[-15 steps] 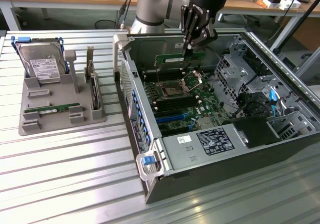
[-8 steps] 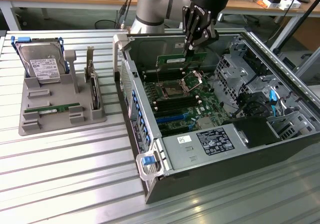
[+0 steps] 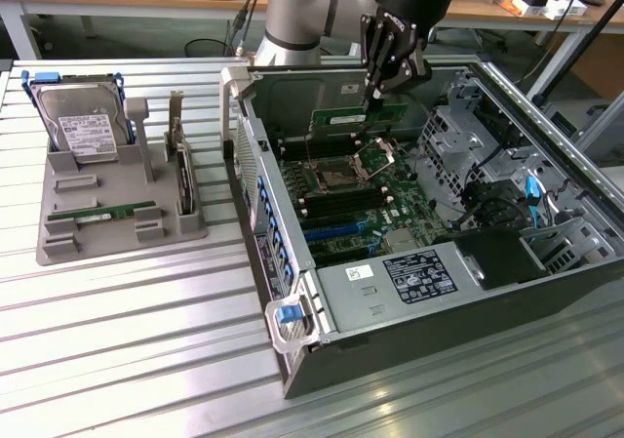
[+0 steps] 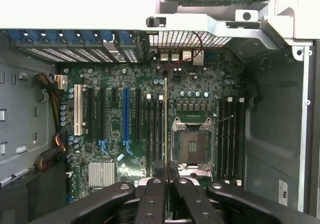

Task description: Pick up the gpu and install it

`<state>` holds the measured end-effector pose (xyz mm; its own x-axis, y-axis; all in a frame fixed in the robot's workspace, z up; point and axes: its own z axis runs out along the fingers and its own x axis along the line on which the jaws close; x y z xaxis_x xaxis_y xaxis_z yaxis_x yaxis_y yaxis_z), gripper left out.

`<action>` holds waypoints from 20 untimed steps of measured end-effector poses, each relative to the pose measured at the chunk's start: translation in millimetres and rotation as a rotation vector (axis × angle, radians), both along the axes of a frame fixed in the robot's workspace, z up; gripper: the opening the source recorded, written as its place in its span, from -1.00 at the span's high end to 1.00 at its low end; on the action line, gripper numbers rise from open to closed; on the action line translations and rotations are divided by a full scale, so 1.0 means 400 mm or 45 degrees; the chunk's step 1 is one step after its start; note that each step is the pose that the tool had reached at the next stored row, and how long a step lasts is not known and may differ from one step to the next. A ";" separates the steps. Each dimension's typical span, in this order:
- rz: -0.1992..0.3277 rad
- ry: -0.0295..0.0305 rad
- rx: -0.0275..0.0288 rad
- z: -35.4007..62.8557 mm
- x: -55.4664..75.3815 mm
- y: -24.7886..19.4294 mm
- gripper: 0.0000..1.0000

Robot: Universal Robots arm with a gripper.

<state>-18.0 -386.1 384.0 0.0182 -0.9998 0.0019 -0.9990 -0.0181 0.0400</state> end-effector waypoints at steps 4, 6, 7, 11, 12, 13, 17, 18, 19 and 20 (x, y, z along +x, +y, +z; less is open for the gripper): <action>0.000 0.0000 0.0000 -0.001 0.009 0.000 0.76; 0.000 0.0000 -0.0002 -0.006 0.057 0.000 0.76; 0.000 0.0001 -0.0003 -0.006 0.060 0.000 0.76; 0.000 0.0000 -0.0006 -0.007 0.066 0.000 0.76; 0.000 0.0000 -0.0006 -0.008 0.067 0.000 0.76; 0.000 0.0001 -0.0007 -0.008 0.068 0.000 0.76; 0.000 0.0000 -0.0010 -0.009 0.073 0.000 0.76; 0.000 0.0000 -0.0011 -0.009 0.075 0.000 0.76; 0.000 0.0000 -0.0012 -0.010 0.079 0.000 0.76; 0.000 0.0000 -0.0013 -0.010 0.081 0.000 0.76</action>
